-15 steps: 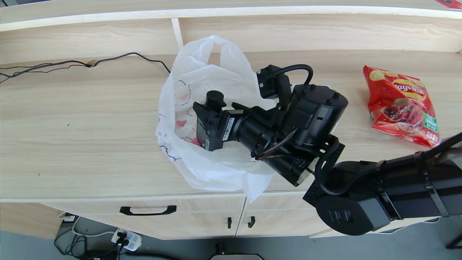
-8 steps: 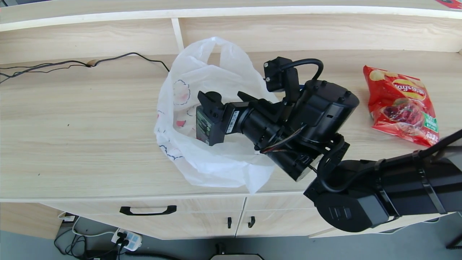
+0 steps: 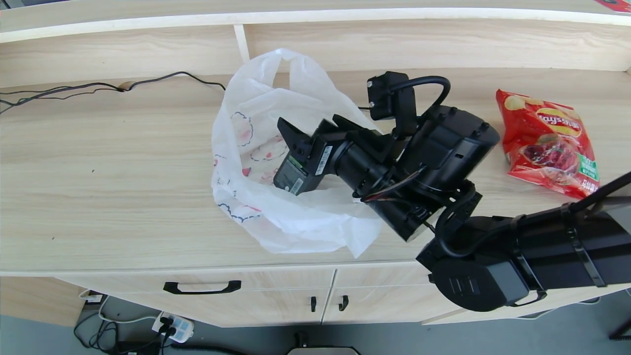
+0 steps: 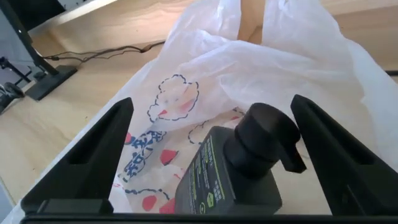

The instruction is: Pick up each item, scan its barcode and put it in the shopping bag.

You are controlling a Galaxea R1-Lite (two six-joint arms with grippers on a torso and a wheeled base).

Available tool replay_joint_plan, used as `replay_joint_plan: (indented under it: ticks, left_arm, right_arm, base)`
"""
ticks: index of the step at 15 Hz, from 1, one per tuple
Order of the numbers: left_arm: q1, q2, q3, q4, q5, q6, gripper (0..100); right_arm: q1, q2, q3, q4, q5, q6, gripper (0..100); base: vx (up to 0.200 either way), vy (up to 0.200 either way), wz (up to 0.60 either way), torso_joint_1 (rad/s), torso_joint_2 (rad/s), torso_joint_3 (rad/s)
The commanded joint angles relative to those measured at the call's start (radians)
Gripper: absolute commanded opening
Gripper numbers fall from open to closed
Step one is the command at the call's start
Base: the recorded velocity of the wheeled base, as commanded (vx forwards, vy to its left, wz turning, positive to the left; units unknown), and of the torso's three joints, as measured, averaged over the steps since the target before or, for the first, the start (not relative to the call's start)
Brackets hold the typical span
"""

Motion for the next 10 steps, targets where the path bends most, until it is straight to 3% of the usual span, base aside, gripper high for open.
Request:
replay_joint_plan:
  ticks: [1, 9, 10]
  left_arm:
    - [0.000, 0.002, 0.000, -0.001, -0.001, 0.000, 100]
    - [0.000, 0.002, 0.000, 0.000, -0.001, -0.006, 100]
    - [0.000, 0.002, 0.000, 0.000, -0.001, -0.023, 100]
  right_arm:
    - [-0.010, 0.000, -0.002, -0.021, 0.001, -0.019, 100]
    - [-0.016, -0.051, -0.002, -0.089, -0.001, -0.102, 100]
    - [-0.016, -0.089, 0.015, -0.095, -0.002, -0.188, 100]
  base:
    - [0.000, 0.000, 0.00, 0.000, 0.00, 0.000]
    - [0.000, 0.000, 0.00, 0.000, 0.00, 0.000]
    - [0.000, 0.000, 0.00, 0.000, 0.00, 0.000]
